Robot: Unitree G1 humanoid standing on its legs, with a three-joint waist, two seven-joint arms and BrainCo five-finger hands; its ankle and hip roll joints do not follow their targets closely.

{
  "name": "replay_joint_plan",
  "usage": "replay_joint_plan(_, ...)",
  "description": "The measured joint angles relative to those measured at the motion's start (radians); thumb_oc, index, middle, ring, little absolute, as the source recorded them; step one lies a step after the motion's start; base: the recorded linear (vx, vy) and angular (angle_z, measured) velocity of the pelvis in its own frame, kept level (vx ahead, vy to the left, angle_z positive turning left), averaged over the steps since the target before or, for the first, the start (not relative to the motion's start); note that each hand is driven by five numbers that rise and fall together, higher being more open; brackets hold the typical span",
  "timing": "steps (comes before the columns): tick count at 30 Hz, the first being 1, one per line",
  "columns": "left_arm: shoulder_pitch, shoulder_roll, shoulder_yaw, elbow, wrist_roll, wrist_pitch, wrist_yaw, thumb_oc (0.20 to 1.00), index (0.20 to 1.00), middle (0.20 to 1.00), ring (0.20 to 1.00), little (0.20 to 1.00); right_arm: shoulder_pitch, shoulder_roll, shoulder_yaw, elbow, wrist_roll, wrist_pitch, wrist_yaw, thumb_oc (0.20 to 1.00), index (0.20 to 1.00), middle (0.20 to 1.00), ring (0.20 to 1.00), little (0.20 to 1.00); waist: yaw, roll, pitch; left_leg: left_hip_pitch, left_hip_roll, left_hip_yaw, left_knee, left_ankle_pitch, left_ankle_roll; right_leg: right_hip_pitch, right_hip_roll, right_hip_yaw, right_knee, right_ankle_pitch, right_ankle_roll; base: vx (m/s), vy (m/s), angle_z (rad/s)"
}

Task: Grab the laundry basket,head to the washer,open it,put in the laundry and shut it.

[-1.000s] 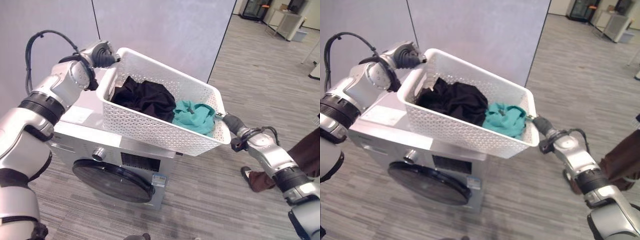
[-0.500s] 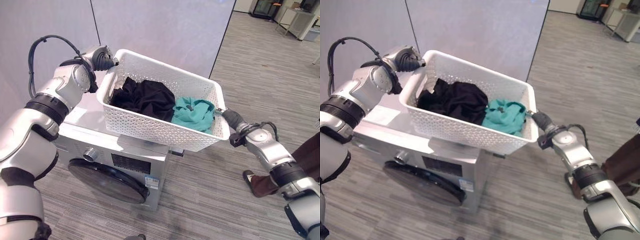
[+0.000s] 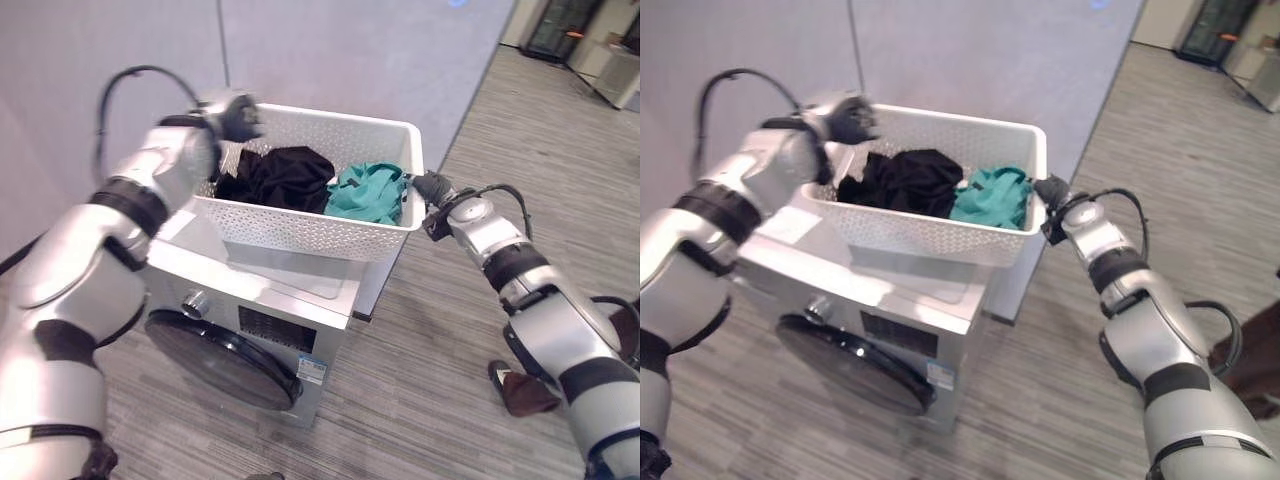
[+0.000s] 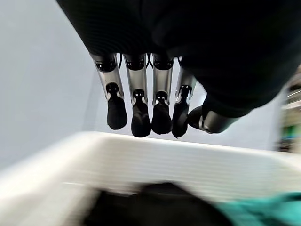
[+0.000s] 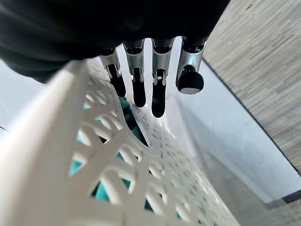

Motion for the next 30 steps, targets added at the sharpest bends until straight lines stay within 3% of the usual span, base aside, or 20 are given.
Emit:
replay_joint_plan(1, -0.009, -0.028, -0.001, 0.012, -0.001, -0.005, 0.001, 0.689, 0.689, 0.689, 0.689, 0.689, -0.03, 0.026, 0.017, 0.029, 0.001, 0.0, -0.003, 0.2, 0.2, 0.2, 0.2, 0.2, 0.0, -0.001, -0.001, -0.013, -0.001, -0.002, 0.007, 0.001, 0.0, -0.008, 0.001, -0.001, -0.002, 0.001, 0.0, -0.03, -0.006, 0.1)
replay_joint_plan(2, -0.021, -0.053, -0.003, 0.025, -0.001, -0.005, 0.001, 1.0, 1.0, 1.0, 1.0, 1.0, -0.056, 0.052, 0.027, 0.051, 0.003, 0.0, -0.008, 0.2, 0.2, 0.2, 0.2, 0.2, 0.001, -0.001, -0.001, -0.027, -0.001, 0.0, 0.017, 0.001, 0.0, -0.016, 0.002, -0.004, -0.004, 0.001, 0.0, -0.03, -0.011, 0.06)
replay_joint_plan(4, -0.052, -0.088, -0.013, 0.085, 0.0, -0.006, 0.009, 1.0, 1.0, 1.0, 1.0, 1.0, -0.101, 0.104, 0.032, 0.084, 0.016, 0.0, -0.011, 0.2, 0.2, 0.2, 0.2, 0.2, -0.001, -0.001, -0.001, -0.059, 0.004, 0.006, 0.034, 0.001, 0.0, -0.038, 0.006, -0.005, -0.008, 0.001, 0.001, -0.05, -0.03, 0.02)
replay_joint_plan(5, -0.057, -0.095, -0.014, 0.09, 0.0, -0.004, 0.02, 1.0, 1.0, 1.0, 1.0, 1.0, -0.111, 0.115, 0.033, 0.08, 0.021, -0.002, -0.006, 0.304, 0.304, 0.304, 0.304, 0.304, -0.002, -0.001, -0.001, -0.072, 0.005, 0.004, 0.035, 0.001, 0.0, -0.044, 0.008, -0.007, -0.014, 0.001, 0.001, -0.07, -0.05, 0.02)
replay_joint_plan(6, -0.061, -0.102, -0.01, 0.101, 0.0, 0.001, 0.034, 1.0, 1.0, 1.0, 1.0, 1.0, -0.125, 0.128, 0.034, 0.089, 0.028, -0.003, -0.004, 0.598, 0.598, 0.598, 0.598, 0.598, 0.0, -0.002, -0.001, -0.083, 0.007, 0.004, 0.041, 0.001, -0.001, -0.052, 0.011, -0.008, -0.016, 0.002, 0.003, -0.07, -0.051, 0.09)
replay_joint_plan(7, -0.061, -0.108, -0.007, 0.118, 0.0, 0.001, 0.037, 1.0, 1.0, 1.0, 1.0, 1.0, -0.136, 0.131, 0.043, 0.092, 0.028, -0.005, -0.005, 1.0, 1.0, 1.0, 1.0, 1.0, 0.0, -0.003, -0.002, -0.095, 0.009, 0.003, 0.048, 0.0, -0.003, -0.056, 0.015, -0.008, -0.021, 0.004, 0.004, -0.07, -0.051, 0.09)
replay_joint_plan(11, -0.062, -0.151, 0.029, 0.177, -0.043, 0.021, 0.068, 1.0, 1.0, 1.0, 1.0, 1.0, -0.167, 0.142, 0.072, 0.17, 0.059, -0.001, -0.013, 1.0, 1.0, 1.0, 1.0, 1.0, 0.009, -0.015, -0.005, -0.148, 0.021, -0.007, 0.067, -0.002, -0.006, -0.087, 0.031, -0.008, -0.023, 0.006, 0.005, -0.04, -0.014, 0.14)
replay_joint_plan(20, -0.062, -0.148, 0.045, 0.164, -0.077, 0.044, 0.071, 1.0, 1.0, 1.0, 1.0, 1.0, -0.166, 0.101, 0.082, 0.246, -0.015, 0.014, 0.034, 1.0, 1.0, 1.0, 1.0, 1.0, 0.017, -0.021, -0.005, -0.113, 0.01, 0.003, 0.058, -0.002, -0.005, -0.061, 0.018, -0.007, -0.019, 0.019, -0.001, 0.0, 0.006, 0.0)
replay_joint_plan(25, -0.062, -0.102, 0.048, 0.157, -0.069, 0.044, 0.074, 1.0, 1.0, 1.0, 1.0, 1.0, -0.14, -0.083, 0.09, 0.284, -0.064, 0.022, 0.078, 1.0, 1.0, 1.0, 1.0, 1.0, 0.005, -0.036, -0.004, -0.05, -0.003, 0.001, 0.023, 0.005, 0.006, -0.022, 0.001, -0.007, 0.002, 0.025, 0.006, 0.04, -0.008, 0.04)
replay_joint_plan(30, -0.068, -0.039, 0.05, 0.154, -0.068, 0.043, 0.086, 1.0, 1.0, 1.0, 1.0, 1.0, -0.135, -0.199, 0.06, 0.285, -0.059, 0.022, 0.079, 1.0, 1.0, 1.0, 1.0, 1.0, -0.012, -0.041, -0.007, 0.007, -0.002, 0.006, -0.013, 0.004, 0.007, 0.011, -0.002, -0.006, 0.003, 0.027, 0.008, 0.03, -0.023, -0.06)
